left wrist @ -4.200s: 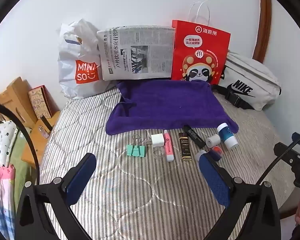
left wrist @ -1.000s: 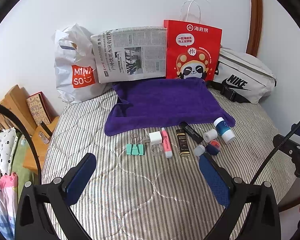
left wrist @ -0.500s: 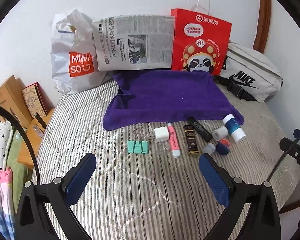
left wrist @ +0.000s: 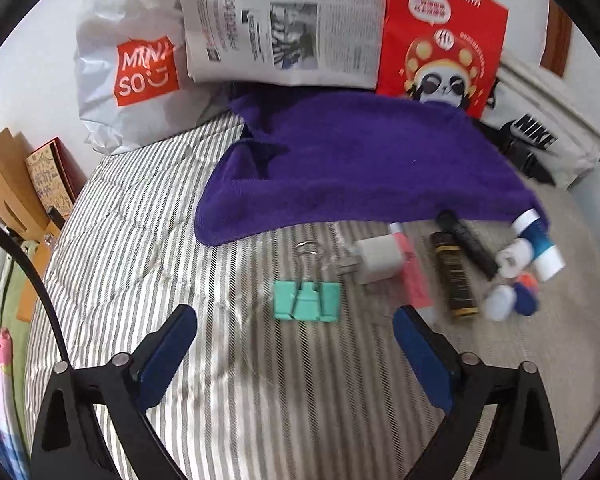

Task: Organize rigid objects
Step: 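Grasp the green binder clip with the left gripper while the right gripper approaches the blue-white bottle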

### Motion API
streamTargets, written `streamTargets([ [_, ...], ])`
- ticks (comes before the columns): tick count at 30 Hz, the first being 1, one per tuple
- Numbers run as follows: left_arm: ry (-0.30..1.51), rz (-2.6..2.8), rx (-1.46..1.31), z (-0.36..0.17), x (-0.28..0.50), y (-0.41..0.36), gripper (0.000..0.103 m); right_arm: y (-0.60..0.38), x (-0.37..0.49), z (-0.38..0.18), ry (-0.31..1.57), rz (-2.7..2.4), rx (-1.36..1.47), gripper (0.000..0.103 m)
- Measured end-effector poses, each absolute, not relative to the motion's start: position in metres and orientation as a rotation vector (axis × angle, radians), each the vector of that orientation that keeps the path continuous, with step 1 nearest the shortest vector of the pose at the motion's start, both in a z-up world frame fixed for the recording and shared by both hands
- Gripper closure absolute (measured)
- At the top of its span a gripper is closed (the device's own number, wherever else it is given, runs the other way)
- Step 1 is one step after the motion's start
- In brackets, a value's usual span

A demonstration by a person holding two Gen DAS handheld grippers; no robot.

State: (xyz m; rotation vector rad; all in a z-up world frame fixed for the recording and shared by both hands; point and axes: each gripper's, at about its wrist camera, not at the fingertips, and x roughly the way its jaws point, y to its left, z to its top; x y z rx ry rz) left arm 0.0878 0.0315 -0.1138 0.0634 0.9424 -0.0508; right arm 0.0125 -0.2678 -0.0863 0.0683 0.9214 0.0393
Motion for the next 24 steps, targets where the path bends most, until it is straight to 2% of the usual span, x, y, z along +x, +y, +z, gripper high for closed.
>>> streamTargets([
  [4, 0.960, -0.048, 0.068, -0.131, 0.100, 0.036, 0.007, -0.270, 0.014, -0.098, 0.940, 0.038, 0.056, 0.002],
  [6, 0.961, -0.059, 0.058, -0.135, 0.104, 0.038, 0.013, -0.271, 0.015, -0.102, 0.946, 0.037, 0.054, 0.003],
  [8, 0.952, -0.068, 0.051, -0.138, 0.106, 0.037, 0.013, -0.273, 0.017, -0.107, 0.950, 0.037, 0.060, 0.003],
  [10, 0.936, -0.078, 0.050, -0.141, 0.106, 0.036, 0.021, -0.274, 0.019, -0.111, 0.959, 0.042, 0.069, 0.003],
  [12, 0.930, -0.081, 0.039, -0.145, 0.105, 0.036, 0.035, -0.275, 0.022, -0.114, 0.963, 0.046, 0.075, 0.004],
  [14, 0.916, -0.087, 0.036, -0.145, 0.104, 0.036, 0.043, -0.276, 0.024, -0.114, 0.960, 0.050, 0.079, 0.005],
  [16, 0.904, -0.105, 0.034, -0.143, 0.102, 0.036, 0.064, -0.276, 0.028, -0.115, 0.957, 0.052, 0.083, 0.005],
  [24, 0.903, -0.093, 0.066, -0.144, 0.102, 0.032, 0.063, -0.269, 0.062, -0.110, 0.925, 0.086, 0.078, 0.016],
])
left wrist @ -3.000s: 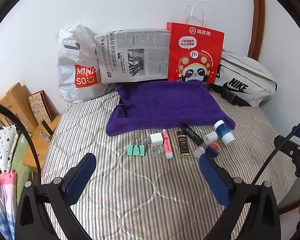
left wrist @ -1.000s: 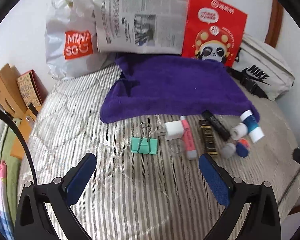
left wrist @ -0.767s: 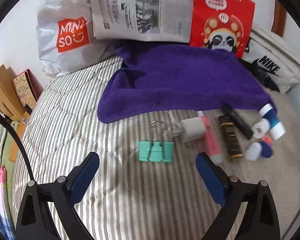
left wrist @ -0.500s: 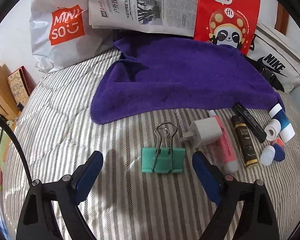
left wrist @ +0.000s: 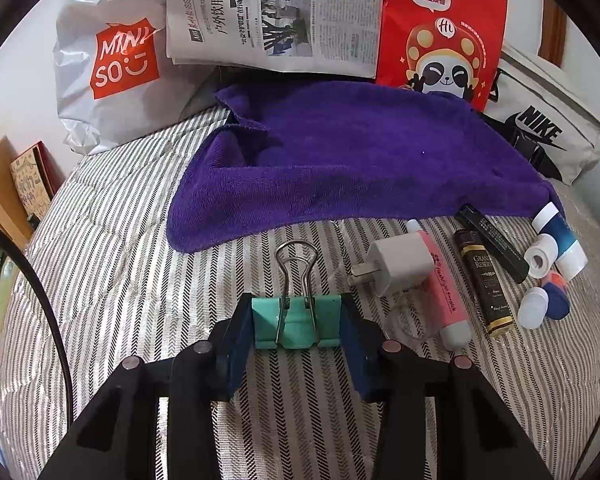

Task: Organize rigid objects
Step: 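Grasp the green binder clip with the left gripper while the right gripper approaches the blue-white bottle, then close the right gripper on the blue-white bottle while the left gripper holds the clip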

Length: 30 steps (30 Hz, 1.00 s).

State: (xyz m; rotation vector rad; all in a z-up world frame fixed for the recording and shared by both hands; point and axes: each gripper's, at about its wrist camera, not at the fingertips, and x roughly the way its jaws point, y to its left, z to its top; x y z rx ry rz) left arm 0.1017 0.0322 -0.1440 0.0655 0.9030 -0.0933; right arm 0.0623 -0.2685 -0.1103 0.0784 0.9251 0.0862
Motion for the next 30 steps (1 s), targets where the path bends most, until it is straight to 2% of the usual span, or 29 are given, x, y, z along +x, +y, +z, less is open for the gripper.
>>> streamTargets([
  [5, 0.905, -0.100, 0.048, -0.144, 0.102, 0.033, 0.063, -0.268, 0.094, -0.126, 0.959, 0.097, 0.068, 0.031],
  [11, 0.905, -0.100, 0.049, -0.144, 0.102, 0.035, 0.063, -0.262, 0.109, -0.145, 0.984, 0.157, 0.075, 0.039],
  [16, 0.904, -0.099, 0.051, -0.144, 0.102, 0.035, 0.063, -0.248, 0.120, -0.161, 0.999, 0.155, -0.015, 0.056],
  [25, 0.905, -0.107, 0.038, -0.144, 0.102, 0.036, 0.064, -0.252, 0.106, -0.163, 0.865, 0.162, -0.021, 0.055],
  [30, 0.905, -0.107, 0.038, -0.144, 0.102, 0.036, 0.064, -0.252, 0.106, -0.163, 0.867, 0.163, -0.021, 0.054],
])
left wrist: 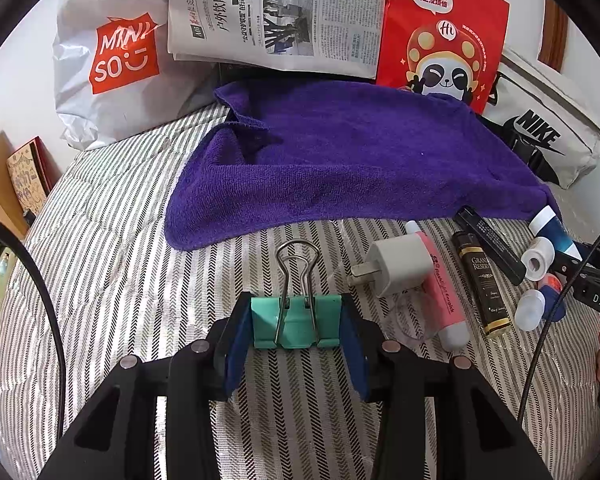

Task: Organize rigid objects
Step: 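Close the right gripper on the blue-white bottle while the left gripper holds the clip, then carry the clip with the left gripper while the right gripper carries the bottle onto the purple towel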

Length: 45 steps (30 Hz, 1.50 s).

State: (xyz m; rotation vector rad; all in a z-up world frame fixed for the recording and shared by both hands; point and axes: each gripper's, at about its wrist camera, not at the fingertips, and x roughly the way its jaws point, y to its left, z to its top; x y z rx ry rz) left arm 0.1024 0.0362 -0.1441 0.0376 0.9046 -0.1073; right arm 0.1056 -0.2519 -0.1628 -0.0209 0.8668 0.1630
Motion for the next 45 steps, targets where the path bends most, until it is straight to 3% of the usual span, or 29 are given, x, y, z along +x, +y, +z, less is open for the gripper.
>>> streamTargets([
  [4, 0.904, -0.104, 0.039, -0.144, 0.102, 0.036, 0.063, -0.252, 0.107, -0.162, 0.866, 0.163, -0.021, 0.055],
  [6, 0.904, -0.102, 0.043, -0.144, 0.102, 0.035, 0.064, -0.250, 0.107, -0.160, 0.862, 0.181, -0.027, 0.066],
  [25, 0.898, -0.082, 0.025, -0.109, 0.094, 0.032, 0.064, -0.268, 0.107, -0.102, 0.820, 0.288, 0.015, 0.066],
  [45, 0.827, -0.102, -0.093, -0.059, 0.237, 0.037, 0.064, -0.224, 0.239, -0.059, 0.780, 0.265, -0.060, 0.066],
])
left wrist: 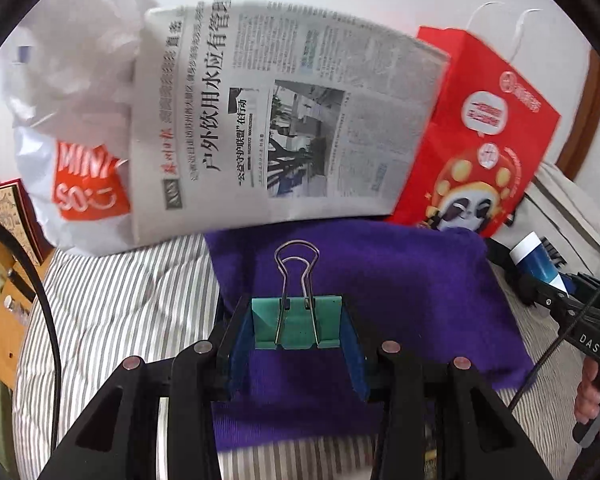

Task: Organize rigid objects
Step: 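Carry the clip with the left gripper while the right gripper carries the bottle onto the purple towel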

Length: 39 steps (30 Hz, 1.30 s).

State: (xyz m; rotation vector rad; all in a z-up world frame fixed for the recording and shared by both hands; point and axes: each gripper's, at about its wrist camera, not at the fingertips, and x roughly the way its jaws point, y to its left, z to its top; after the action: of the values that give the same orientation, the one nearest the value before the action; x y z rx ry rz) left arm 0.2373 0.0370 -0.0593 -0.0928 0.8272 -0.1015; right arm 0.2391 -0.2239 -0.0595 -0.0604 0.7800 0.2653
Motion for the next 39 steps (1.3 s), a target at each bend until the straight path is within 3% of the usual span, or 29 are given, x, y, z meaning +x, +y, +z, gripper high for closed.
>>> streamTargets([
  [13, 0.871, -0.106, -0.094, -0.094, 0.299, 0.026, 0.064, -0.239, 0.300, -0.092, 0.885, 0.197, 0.004, 0.066],
  [27, 0.934, -0.119, -0.054, -0.126, 0.306, 0.014, 0.064, -0.220, 0.309, -0.147, 1.012, 0.203, -0.081, 0.066],
  [39, 0.991, -0.101, 0.043, -0.157, 0.310, -0.028, 0.064, -0.226, 0.315, -0.155, 1.017, 0.217, -0.066, 0.066],
])
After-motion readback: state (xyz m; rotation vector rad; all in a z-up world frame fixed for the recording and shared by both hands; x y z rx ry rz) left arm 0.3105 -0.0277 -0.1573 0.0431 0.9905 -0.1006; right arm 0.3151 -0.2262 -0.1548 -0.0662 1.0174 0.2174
